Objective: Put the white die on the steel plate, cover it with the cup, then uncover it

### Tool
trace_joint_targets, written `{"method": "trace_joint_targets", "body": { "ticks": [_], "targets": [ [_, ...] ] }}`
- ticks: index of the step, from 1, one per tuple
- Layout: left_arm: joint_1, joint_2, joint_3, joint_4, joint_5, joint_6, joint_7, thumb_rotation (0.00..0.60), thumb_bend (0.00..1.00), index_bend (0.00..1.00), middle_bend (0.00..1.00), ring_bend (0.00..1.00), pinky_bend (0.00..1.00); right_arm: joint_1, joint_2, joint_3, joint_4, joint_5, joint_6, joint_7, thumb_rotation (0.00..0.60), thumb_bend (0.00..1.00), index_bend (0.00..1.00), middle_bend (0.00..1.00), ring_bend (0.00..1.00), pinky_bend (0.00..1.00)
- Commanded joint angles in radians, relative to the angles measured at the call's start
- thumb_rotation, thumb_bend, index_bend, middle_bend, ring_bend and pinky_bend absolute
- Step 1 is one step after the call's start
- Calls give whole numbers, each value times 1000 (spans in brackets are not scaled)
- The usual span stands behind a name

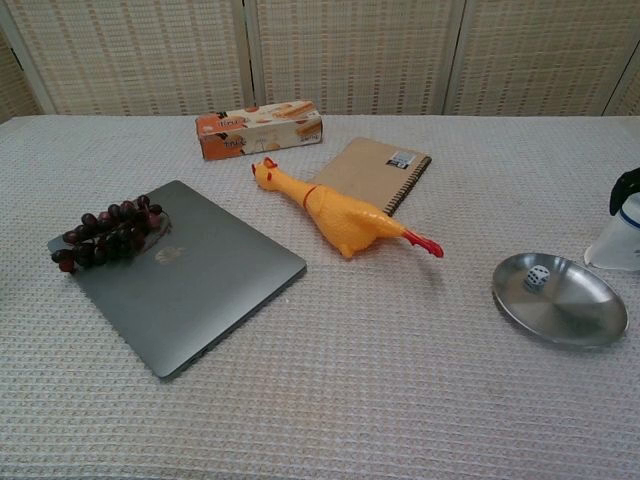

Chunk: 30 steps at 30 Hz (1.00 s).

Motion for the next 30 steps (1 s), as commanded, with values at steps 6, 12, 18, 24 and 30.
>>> {"method": "trace_joint_targets", "body": {
  "ticks": [6,12,18,24,30],
  "targets": [
    [-4,1,-1,4,-4,-8,-8,600,376,0,0,0,116,-2,16,-4,-19,-9,-13,9,600,315,0,65,11,367],
    [-5,2,-2,4,-7,-11,-11,600,377,0,0,0,118,-27,55,-6,-79,0,26,-38,600,315,0,6,0,334],
    [-2,4,-2,4,-7,-3,-12,600,377,0,0,0,118,-129,147,7,-247,-27,243,-39,600,314,0,0,0,222],
    [-1,27,5,-18,-48,-44,14,600,376,0,0,0,119,-362,190,-56,-406,-95,611,-155,547,304,0,0,0,143],
    [-11,60,10,-74,-80,-89,58,600,376,0,0,0,120,-488,160,-104,-450,-143,778,-265,544,217,0,0,0,43]
  ]
}}
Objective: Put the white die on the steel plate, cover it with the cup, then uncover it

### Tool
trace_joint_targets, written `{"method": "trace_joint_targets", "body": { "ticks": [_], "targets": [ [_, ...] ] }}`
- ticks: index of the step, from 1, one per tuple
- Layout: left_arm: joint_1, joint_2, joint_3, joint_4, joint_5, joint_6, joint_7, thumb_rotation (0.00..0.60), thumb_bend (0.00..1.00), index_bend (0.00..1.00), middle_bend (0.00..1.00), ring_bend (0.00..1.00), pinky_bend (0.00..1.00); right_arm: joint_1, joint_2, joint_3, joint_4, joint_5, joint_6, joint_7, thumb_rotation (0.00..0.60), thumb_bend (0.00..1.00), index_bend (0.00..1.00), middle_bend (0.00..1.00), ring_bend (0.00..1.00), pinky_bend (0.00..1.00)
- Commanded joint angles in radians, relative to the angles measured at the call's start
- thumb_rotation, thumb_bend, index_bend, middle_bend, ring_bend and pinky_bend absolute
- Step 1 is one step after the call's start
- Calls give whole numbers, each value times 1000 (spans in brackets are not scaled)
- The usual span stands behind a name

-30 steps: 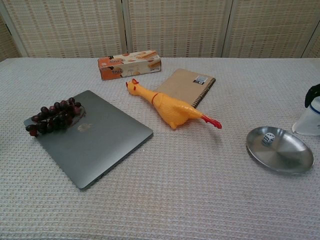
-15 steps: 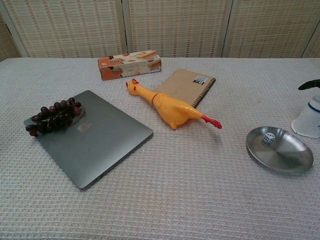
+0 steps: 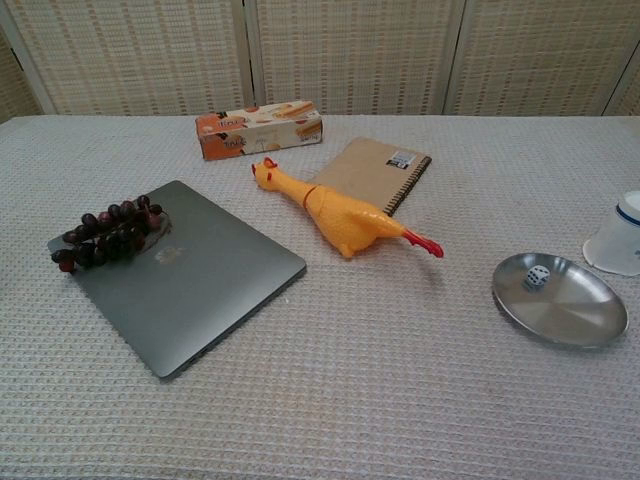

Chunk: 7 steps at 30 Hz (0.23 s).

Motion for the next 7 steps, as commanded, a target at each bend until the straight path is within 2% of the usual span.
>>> {"method": "trace_joint_targets", "body": {
  "ticks": [1,4,7],
  "targets": [
    [-2,10,3,-15,15,10,4,600,376,0,0,0,120,-117,14,-39,-86,-91,163,-36,544,213,0,0,0,46],
    [3,8,8,-14,41,31,-1,600,374,0,0,0,120,-140,18,-21,-72,-115,220,-26,540,204,0,0,0,41],
    [5,8,12,-13,49,35,2,600,374,0,0,0,121,-151,18,-12,-69,-107,217,-26,531,197,0,0,0,16]
  ]
}}
